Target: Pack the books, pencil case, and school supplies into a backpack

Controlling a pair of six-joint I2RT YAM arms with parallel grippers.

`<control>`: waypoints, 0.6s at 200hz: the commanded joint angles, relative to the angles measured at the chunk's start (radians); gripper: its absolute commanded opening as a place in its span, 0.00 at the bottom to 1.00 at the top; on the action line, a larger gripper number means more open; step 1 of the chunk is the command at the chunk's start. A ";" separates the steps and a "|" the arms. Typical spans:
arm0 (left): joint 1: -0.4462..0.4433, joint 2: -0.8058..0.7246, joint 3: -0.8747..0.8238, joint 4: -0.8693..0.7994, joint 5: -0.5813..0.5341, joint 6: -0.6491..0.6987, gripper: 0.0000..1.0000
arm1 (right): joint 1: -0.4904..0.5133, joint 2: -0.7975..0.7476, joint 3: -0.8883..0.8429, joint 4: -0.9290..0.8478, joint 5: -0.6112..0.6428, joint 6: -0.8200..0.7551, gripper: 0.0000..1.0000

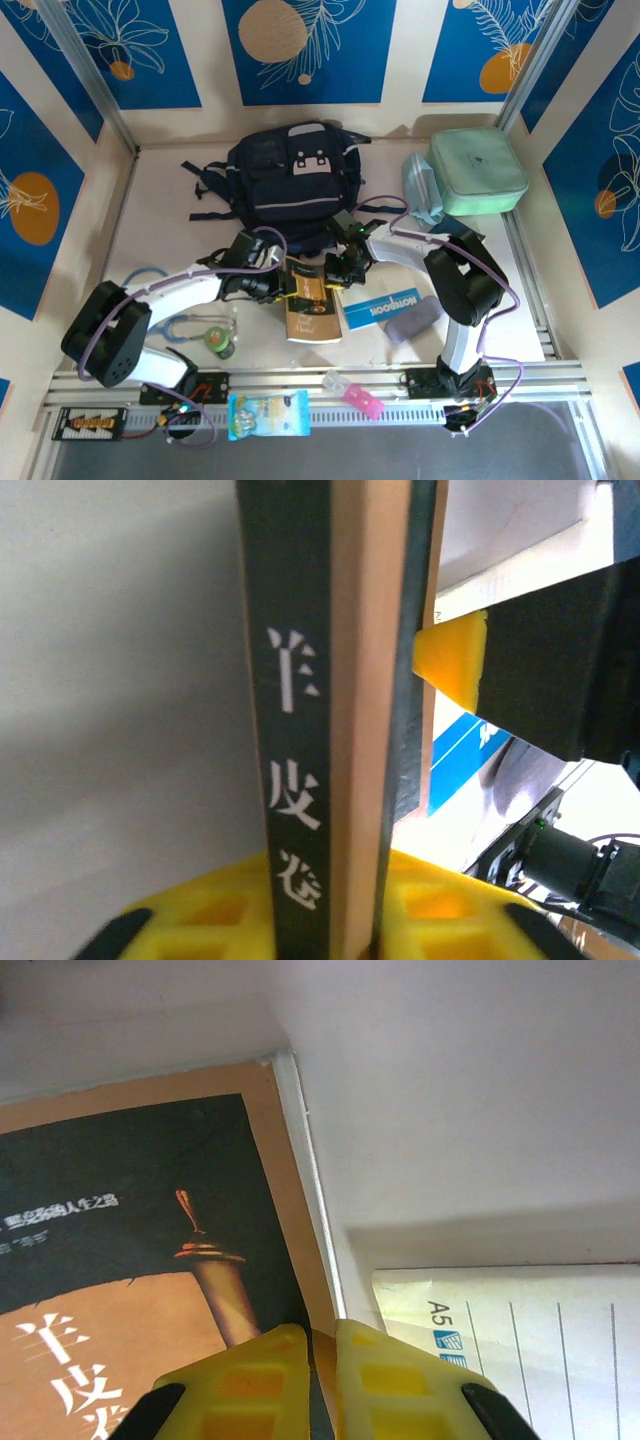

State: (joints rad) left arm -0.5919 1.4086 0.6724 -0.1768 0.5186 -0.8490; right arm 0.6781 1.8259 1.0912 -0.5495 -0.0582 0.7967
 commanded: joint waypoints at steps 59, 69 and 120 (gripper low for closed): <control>0.014 -0.135 0.254 -0.161 -0.052 0.117 0.00 | -0.084 -0.312 -0.145 0.051 0.109 -0.067 0.56; 0.025 -0.147 0.293 -0.151 -0.067 0.116 0.00 | -0.115 -0.376 -0.156 0.090 0.067 -0.071 0.61; 0.118 -0.111 0.450 0.027 -0.150 0.035 0.00 | -0.314 -0.614 -0.238 0.346 -0.128 0.070 0.76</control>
State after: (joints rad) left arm -0.5171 1.2842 1.0477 -0.2928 0.4168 -0.7620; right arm 0.4305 1.2739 0.9092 -0.3550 -0.0566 0.7773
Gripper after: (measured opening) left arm 0.146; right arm 0.734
